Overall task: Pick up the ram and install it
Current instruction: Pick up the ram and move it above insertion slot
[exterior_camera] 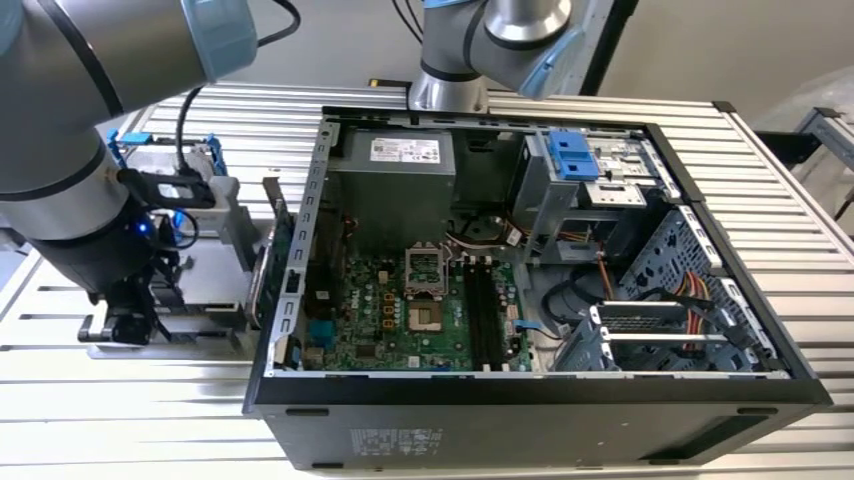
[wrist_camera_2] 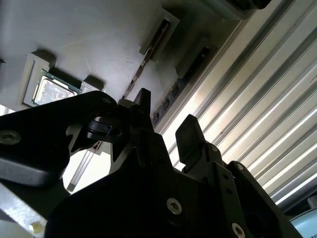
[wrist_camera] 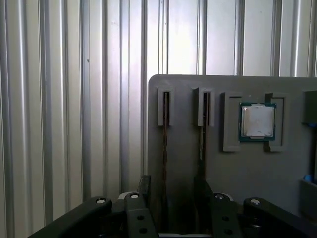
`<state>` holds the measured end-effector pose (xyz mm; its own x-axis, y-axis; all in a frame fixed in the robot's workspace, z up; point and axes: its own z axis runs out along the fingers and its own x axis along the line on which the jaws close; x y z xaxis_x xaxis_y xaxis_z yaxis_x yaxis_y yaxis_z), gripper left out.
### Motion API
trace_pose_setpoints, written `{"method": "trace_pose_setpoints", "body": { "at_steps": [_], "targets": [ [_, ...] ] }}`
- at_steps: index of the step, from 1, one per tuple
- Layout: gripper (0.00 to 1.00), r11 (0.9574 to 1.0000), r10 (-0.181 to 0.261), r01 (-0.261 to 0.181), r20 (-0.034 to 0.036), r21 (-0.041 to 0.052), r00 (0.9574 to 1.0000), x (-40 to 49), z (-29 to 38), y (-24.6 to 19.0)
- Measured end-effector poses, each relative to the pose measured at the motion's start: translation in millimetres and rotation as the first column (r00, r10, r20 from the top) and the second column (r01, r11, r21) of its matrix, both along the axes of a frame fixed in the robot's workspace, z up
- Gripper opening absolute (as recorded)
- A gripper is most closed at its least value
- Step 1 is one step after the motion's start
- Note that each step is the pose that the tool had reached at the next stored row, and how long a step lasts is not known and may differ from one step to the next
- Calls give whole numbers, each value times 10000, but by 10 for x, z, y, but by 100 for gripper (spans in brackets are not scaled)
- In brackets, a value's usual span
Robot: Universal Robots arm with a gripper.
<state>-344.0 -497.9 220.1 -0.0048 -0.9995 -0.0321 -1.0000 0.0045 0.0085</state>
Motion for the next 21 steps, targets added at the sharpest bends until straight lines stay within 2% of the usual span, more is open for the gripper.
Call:
{"method": "trace_pose_setpoints", "body": {
  "at_steps": [11, 13, 21],
  "targets": [
    [100, 10000, -4, 4, 0, 0, 10000, 2, -46, -17],
    [100, 10000, -3, 3, -1, -2, 10000, 2, -87, -19],
    [100, 10000, -3, 3, -1, -4, 10000, 2, -154, -25]
  ]
}}
